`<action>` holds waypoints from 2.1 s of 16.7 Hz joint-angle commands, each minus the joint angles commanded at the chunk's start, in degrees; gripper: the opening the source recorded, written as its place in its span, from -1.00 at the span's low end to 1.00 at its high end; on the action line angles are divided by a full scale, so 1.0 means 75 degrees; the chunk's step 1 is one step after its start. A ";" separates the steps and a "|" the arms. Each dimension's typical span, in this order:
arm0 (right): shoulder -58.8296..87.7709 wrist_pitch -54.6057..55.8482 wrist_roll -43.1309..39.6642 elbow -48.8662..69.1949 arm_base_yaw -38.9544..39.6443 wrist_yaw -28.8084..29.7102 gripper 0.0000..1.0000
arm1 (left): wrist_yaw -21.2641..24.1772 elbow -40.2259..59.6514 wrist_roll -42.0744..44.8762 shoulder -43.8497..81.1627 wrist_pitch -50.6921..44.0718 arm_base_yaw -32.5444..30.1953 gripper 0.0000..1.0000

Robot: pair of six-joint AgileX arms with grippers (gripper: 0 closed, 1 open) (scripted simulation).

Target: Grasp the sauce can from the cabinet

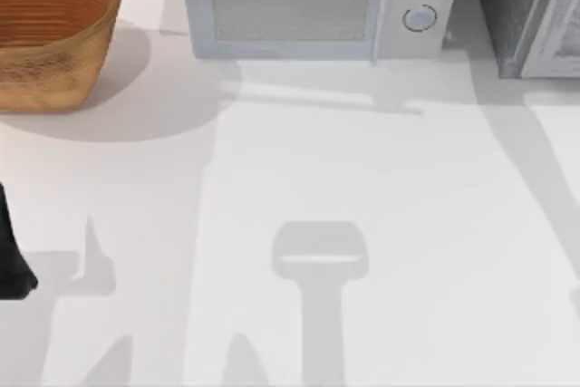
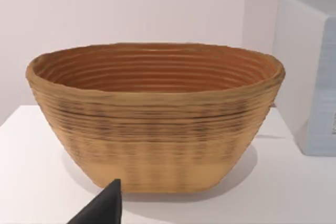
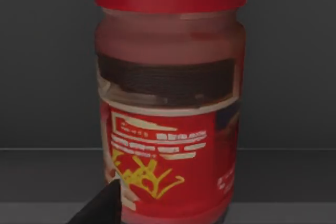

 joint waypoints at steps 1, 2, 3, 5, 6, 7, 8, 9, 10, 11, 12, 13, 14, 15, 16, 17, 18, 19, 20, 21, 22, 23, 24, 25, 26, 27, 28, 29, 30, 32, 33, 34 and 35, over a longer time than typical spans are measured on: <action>0.0340 0.0028 0.0007 0.0280 0.0106 0.0120 1.00 | 0.0000 0.0000 0.0000 0.0000 0.0000 0.0000 1.00; 0.0655 0.0060 0.0013 0.0541 0.0209 0.0237 1.00 | 0.0000 0.0000 0.0000 0.0000 0.0000 0.0000 1.00; 0.0926 0.0093 0.0019 0.0774 0.0303 0.0343 1.00 | 0.0000 0.0000 0.0000 0.0000 0.0000 0.0000 1.00; 0.1263 0.0134 0.0026 0.1088 0.0425 0.0483 1.00 | 0.0000 0.0000 0.0000 0.0000 0.0000 0.0000 1.00; 0.1311 0.0138 0.0027 0.1136 0.0444 0.0503 1.00 | 0.0000 0.0000 0.0000 0.0000 0.0000 0.0000 1.00; 0.1311 0.0138 0.0027 0.1136 0.0444 0.0503 1.00 | 0.0000 0.0000 0.0000 0.0000 0.0000 0.0000 1.00; 0.1311 0.0138 0.0027 0.1136 0.0444 0.0503 1.00 | 0.0000 0.0000 0.0000 0.0000 0.0000 0.0000 1.00; 0.1292 0.0134 0.0027 0.1087 0.0407 0.0485 1.00 | 0.0000 0.0000 0.0000 0.0000 0.0000 0.0000 1.00; 0.1310 0.0131 0.0028 0.1110 0.0406 0.0482 1.00 | 0.0000 0.0000 0.0000 0.0000 0.0000 0.0000 1.00; 0.1388 0.0114 0.0028 0.1213 0.0397 0.0469 1.00 | 0.0000 0.0000 0.0000 0.0000 0.0000 0.0000 1.00; 0.1524 0.0081 0.0028 0.1392 0.0380 0.0448 1.00 | 0.0000 0.0000 0.0000 0.0000 0.0000 0.0000 1.00; 0.1707 0.0033 0.0028 0.1631 0.0354 0.0422 1.00 | 0.0000 0.0000 0.0000 0.0000 0.0000 0.0000 1.00; 0.1924 -0.0026 0.0026 0.1913 0.0321 0.0390 1.00 | 0.0000 0.0000 0.0000 0.0000 0.0000 0.0000 1.00; 0.2160 -0.0091 0.0024 0.2219 0.0283 0.0354 1.00 | 0.0000 0.0000 0.0000 0.0000 0.0000 0.0000 1.00; 0.2403 -0.0159 0.0023 0.2532 0.0242 0.0317 1.00 | 0.0000 0.0000 0.0000 0.0000 0.0000 0.0000 1.00; 0.2642 -0.0225 0.0021 0.2837 0.0200 0.0279 1.00 | 0.0000 0.0000 0.0000 0.0000 0.0000 0.0000 1.00; 0.2864 -0.0287 0.0020 0.3121 0.0159 0.0243 1.00 | 0.0000 0.0000 0.0000 0.0000 0.0000 0.0000 1.00; 0.3056 -0.0339 0.0019 0.3368 0.0122 0.0210 1.00 | 0.0000 0.0000 0.0000 0.0000 0.0000 0.0000 1.00; 0.3210 -0.0381 0.0018 0.3565 0.0092 0.0181 1.00 | 0.0000 0.0000 0.0000 0.0000 0.0000 0.0000 1.00; 0.3314 -0.0409 0.0017 0.3697 0.0071 0.0161 1.00 | 0.0000 0.0000 0.0000 0.0000 0.0000 0.0000 1.00; 0.3358 -0.0421 0.0017 0.3752 0.0061 0.0153 1.00 | 0.0000 0.0000 0.0000 0.0000 0.0000 0.0000 1.00; 0.3358 -0.0421 0.0017 0.3752 0.0061 0.0153 1.00 | 0.0000 0.0000 0.0000 0.0000 0.0000 0.0000 1.00; 0.3358 -0.0421 0.0017 0.3752 0.0061 0.0153 1.00 | 0.0000 0.0000 0.0000 0.0000 0.0000 0.0000 1.00; 0.3358 -0.0421 0.0017 0.3752 0.0061 0.0153 1.00 | 0.0000 0.0000 0.0000 0.0000 0.0000 0.0000 1.00; 0.3358 -0.0421 0.0017 0.3752 0.0061 0.0153 0.85 | 0.0000 0.0000 0.0000 0.0000 0.0000 0.0000 1.00; 0.3358 -0.0421 0.0017 0.3752 0.0061 0.0153 0.70 | 0.0000 0.0000 0.0000 0.0000 0.0000 0.0000 1.00; 0.3358 -0.0421 0.0017 0.3752 0.0061 0.0153 0.55 | 0.0000 0.0000 0.0000 0.0000 0.0000 0.0000 1.00; 0.3358 -0.0421 0.0017 0.3752 0.0061 0.0153 0.40 | 0.0000 0.0000 0.0000 0.0000 0.0000 0.0000 1.00; 0.3358 -0.0421 0.0017 0.3752 0.0061 0.0153 0.25 | 0.0000 0.0000 0.0000 0.0000 0.0000 0.0000 1.00; 0.3358 -0.0421 0.0017 0.3752 0.0061 0.0153 -0.06 | 0.0000 0.0000 0.0000 0.0000 0.0000 0.0000 1.00; 0.3358 -0.0421 0.0017 0.3752 0.0061 0.0153 -0.21 | 0.0000 0.0000 0.0000 0.0000 0.0000 0.0000 1.00; 0.3358 -0.0421 0.0017 0.3752 0.0061 0.0153 -0.36 | 0.0000 0.0000 0.0000 0.0000 0.0000 0.0000 1.00; 0.3358 -0.0421 0.0017 0.3752 0.0061 0.0153 -0.51 | 0.0000 0.0000 0.0000 0.0000 0.0000 0.0000 1.00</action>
